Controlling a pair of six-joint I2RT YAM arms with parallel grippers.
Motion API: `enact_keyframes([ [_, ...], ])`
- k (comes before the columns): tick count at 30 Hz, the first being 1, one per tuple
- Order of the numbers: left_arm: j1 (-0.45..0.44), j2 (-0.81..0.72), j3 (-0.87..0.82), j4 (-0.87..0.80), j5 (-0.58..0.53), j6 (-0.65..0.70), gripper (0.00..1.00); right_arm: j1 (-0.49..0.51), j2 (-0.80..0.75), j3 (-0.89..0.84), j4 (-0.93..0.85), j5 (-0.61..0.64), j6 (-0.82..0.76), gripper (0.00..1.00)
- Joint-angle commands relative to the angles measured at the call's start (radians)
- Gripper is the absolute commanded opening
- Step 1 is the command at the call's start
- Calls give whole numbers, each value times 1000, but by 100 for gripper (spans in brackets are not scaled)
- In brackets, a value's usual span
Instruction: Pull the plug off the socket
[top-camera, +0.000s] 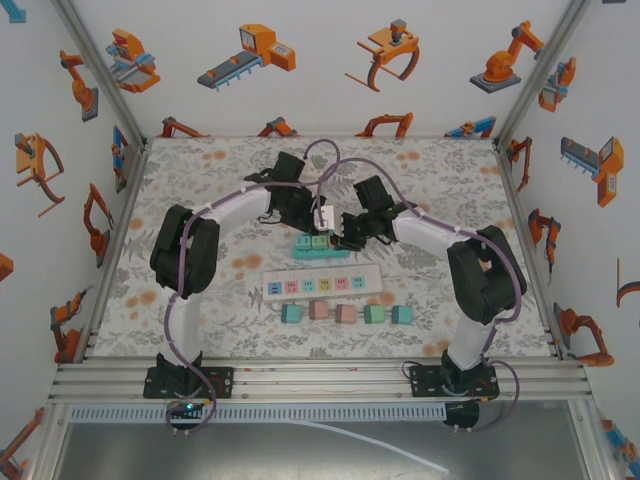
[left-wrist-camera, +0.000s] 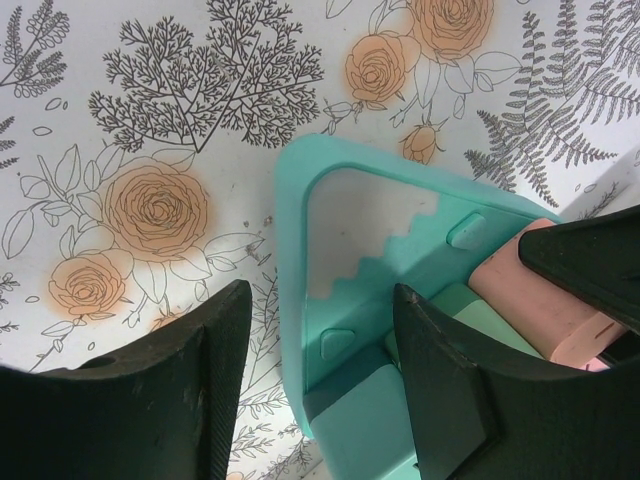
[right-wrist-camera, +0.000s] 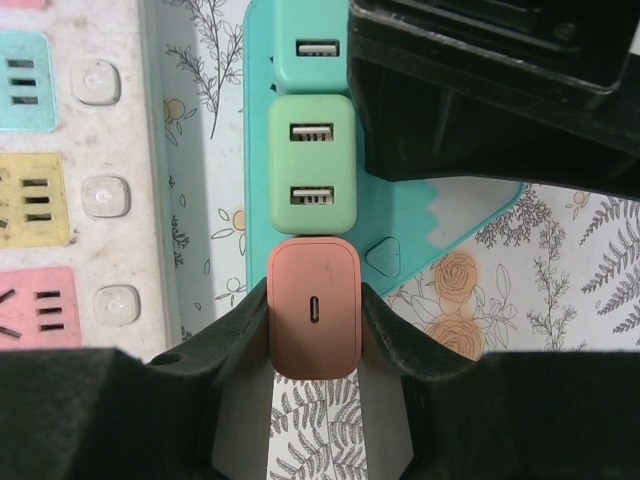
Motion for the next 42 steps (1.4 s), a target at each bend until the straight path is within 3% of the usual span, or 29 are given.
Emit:
enact_keyframes([
  [1,8,133,-47,-77,-268,88,55,-5,-58,74,30,-151,73,7],
  [12,6,151,-38,-88,-289,92,55,21,-71,89,-27,-111,-5,5],
  [18,6,117,-23,-96,-240,53,55,21,-136,50,52,-104,110,4],
  [21,11,74,-11,-94,-179,3,56,22,-217,-20,187,-60,322,4],
  [25,25,1,-14,-59,-85,-65,59,26,-354,-120,358,151,798,1],
  [29,52,-90,-39,22,51,-153,65,33,-496,-145,220,429,1234,0],
  [36,94,-250,-45,92,111,-215,70,38,-747,-278,41,513,1655,0],
  [42,95,-491,-157,180,124,-219,71,85,-984,-450,-121,629,1998,0],
])
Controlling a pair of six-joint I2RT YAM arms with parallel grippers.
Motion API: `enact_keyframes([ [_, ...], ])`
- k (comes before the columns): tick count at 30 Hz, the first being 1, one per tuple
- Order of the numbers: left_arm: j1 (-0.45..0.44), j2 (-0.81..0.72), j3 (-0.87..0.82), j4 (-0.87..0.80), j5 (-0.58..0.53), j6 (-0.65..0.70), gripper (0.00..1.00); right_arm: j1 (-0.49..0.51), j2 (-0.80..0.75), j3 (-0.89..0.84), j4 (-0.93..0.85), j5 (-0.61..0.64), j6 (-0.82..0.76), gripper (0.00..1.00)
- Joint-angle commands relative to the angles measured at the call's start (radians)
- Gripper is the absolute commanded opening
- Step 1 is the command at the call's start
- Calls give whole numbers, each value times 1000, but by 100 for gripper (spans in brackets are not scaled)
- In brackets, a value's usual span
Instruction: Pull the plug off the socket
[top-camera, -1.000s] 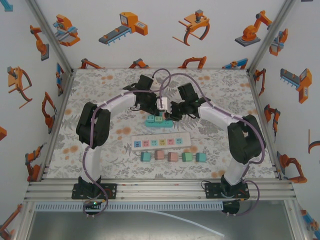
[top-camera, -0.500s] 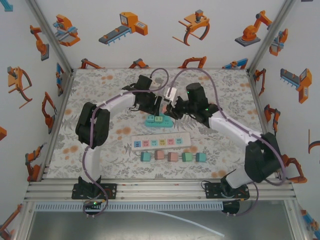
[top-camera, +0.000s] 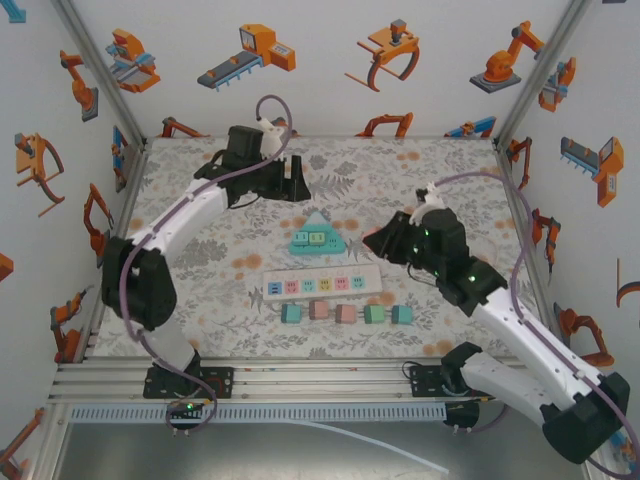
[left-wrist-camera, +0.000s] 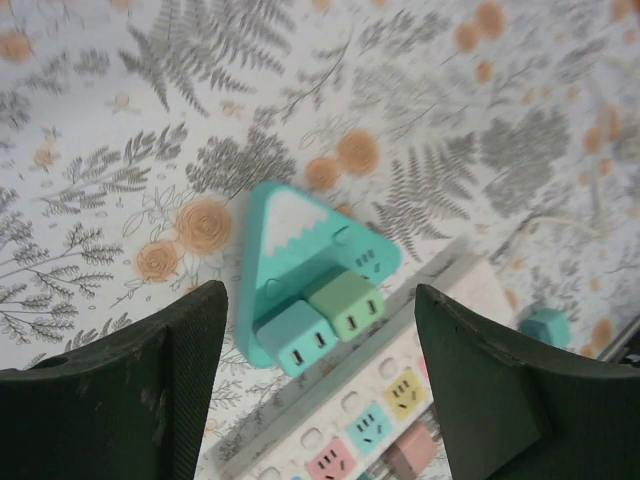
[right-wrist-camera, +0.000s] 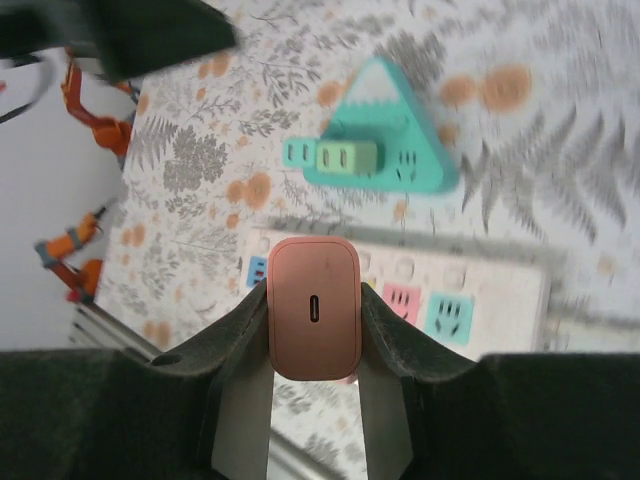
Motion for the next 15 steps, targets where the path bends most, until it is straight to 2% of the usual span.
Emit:
enact_keyframes([
  [1,-10,-164,-99,99,60,-22,71,55,-106,-77,-148,113,301,0],
  [4,-40,-331,-245,192,101,17,71,125,-192,-126,-239,171,397,0],
  [7,-104,-466,-342,187,125,130,70,191,-247,-163,-318,202,486,0],
  [15,-377,-838,-567,19,137,657,74,395,-265,-304,-357,249,695,0],
])
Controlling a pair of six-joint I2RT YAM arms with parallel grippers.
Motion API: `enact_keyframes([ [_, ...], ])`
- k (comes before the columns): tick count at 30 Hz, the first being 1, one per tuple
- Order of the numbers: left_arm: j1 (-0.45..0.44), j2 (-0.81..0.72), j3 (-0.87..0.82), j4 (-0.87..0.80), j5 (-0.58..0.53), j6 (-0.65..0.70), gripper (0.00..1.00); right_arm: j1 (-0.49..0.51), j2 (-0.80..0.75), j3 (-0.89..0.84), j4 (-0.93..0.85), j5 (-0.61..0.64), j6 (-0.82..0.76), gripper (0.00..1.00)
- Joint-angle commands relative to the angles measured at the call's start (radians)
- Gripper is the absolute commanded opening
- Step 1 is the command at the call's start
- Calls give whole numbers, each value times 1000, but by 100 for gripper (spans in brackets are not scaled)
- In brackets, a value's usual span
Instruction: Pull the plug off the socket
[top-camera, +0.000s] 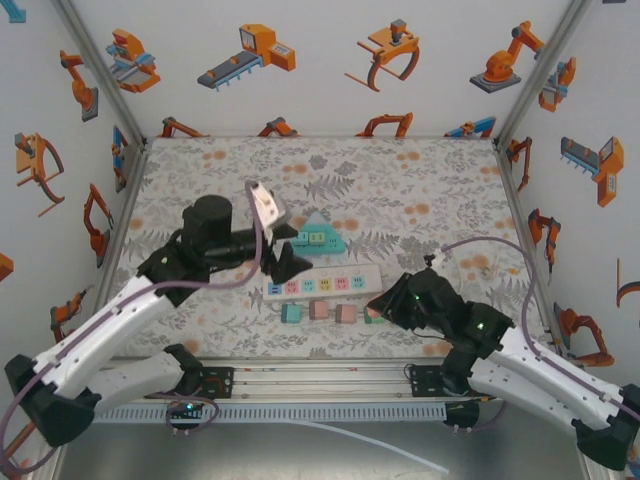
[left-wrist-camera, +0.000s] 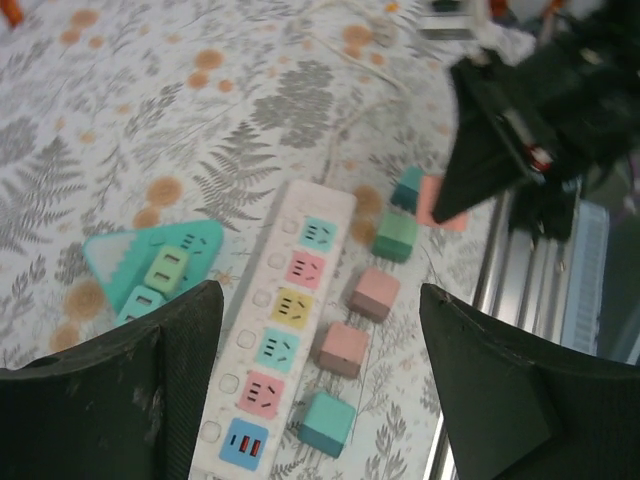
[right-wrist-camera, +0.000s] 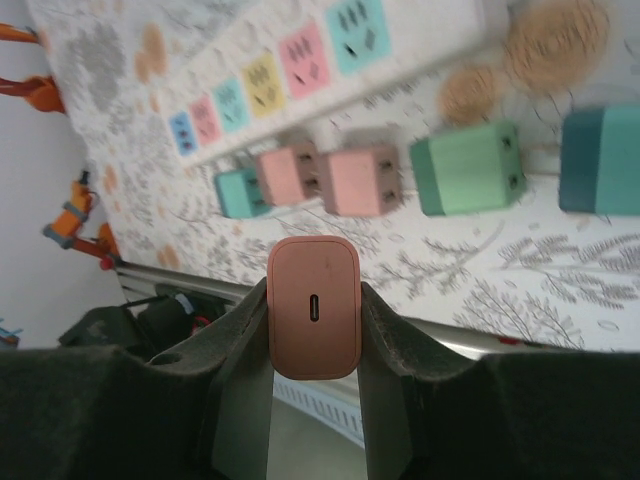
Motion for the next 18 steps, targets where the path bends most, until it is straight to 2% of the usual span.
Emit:
enact_keyframes([
  [1,-74,-111,-73,-92,28,308,74,73,12,-49,-20,77,148,0],
  [5,-163,-169,-115,-189,36,444,77,139,41,-117,48,126,219,1],
  [9,-229,-158,-140,-208,17,475,82,154,73,-176,142,146,257,4],
  [13,-250,-113,-145,-209,1,495,83,168,119,-211,198,150,277,9],
  [18,-256,-67,-138,-204,-8,513,83,178,128,-248,223,159,300,21],
])
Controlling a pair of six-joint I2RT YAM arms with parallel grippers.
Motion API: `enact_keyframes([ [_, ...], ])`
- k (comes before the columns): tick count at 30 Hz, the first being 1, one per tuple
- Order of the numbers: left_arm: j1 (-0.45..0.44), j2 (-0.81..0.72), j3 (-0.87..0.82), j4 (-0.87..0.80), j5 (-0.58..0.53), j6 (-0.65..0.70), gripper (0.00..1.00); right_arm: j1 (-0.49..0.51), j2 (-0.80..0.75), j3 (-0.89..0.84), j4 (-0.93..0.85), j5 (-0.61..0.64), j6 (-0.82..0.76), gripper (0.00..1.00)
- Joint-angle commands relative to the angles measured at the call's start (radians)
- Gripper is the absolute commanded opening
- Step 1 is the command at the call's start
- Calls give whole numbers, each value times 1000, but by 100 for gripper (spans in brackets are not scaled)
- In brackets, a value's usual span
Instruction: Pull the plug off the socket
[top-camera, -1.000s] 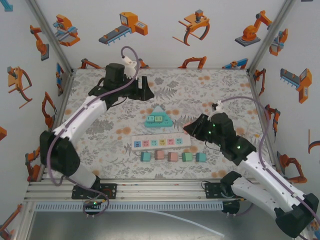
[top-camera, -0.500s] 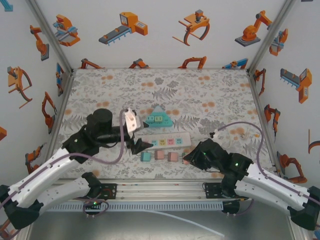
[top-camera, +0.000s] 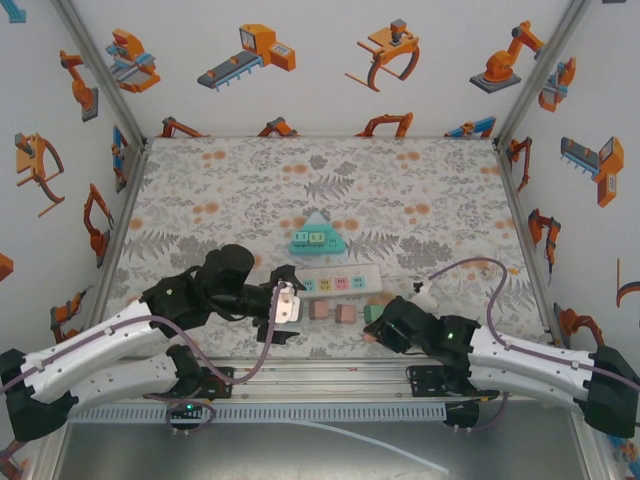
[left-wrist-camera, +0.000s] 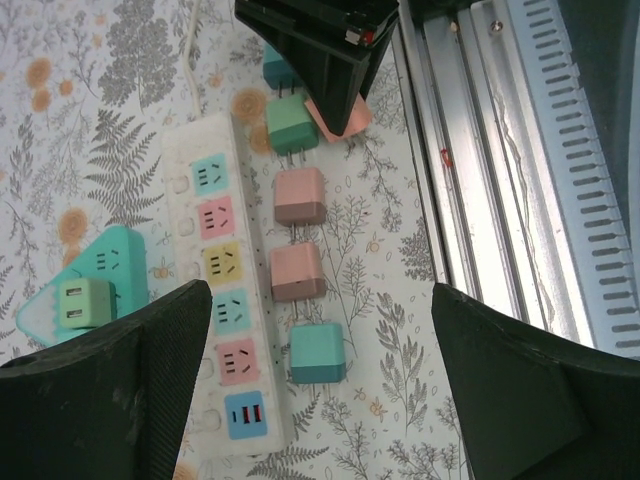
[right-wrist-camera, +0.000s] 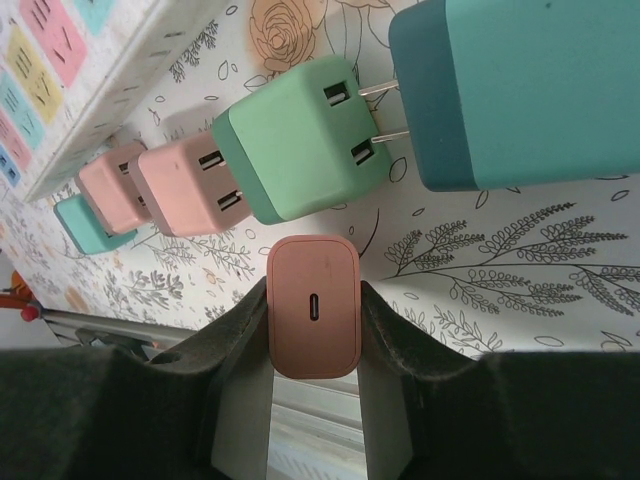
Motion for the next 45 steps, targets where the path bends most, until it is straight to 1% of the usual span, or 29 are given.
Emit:
enact_keyframes([
  [1,-7,13,3,-3,1,48,84,12,-5,-30,45,46,52,22],
  [3,-8,17,1,8,2,48,84,16,-14,-41,29,46,64,27],
  [7,-9,20,1,15,-9,48,84,20,-37,-55,-6,48,75,33],
  [9,-8,22,3,17,-15,48,84,20,-51,-57,-31,50,74,38],
  [14,-9,26,3,20,-29,48,84,20,-85,-60,-96,53,80,43],
  [17,-8,35,7,21,-32,50,84,20,-108,-67,-123,56,83,48],
  [20,-9,47,12,23,-33,51,84,20,-133,-71,-153,56,85,50],
  [29,-9,71,18,33,-53,55,84,21,-225,-59,-264,82,80,51],
  [33,-9,82,22,42,-65,52,84,21,-263,-67,-258,87,45,51],
  [37,-8,92,35,64,-99,20,84,21,-285,-35,-290,111,-2,51],
  [41,-7,88,35,110,-149,0,84,20,-291,31,-291,149,-131,51],
  [43,-1,92,43,150,-200,-49,86,20,-282,72,-285,177,-190,51],
  [45,26,114,75,171,-244,-141,87,21,-265,124,-260,225,-295,51],
])
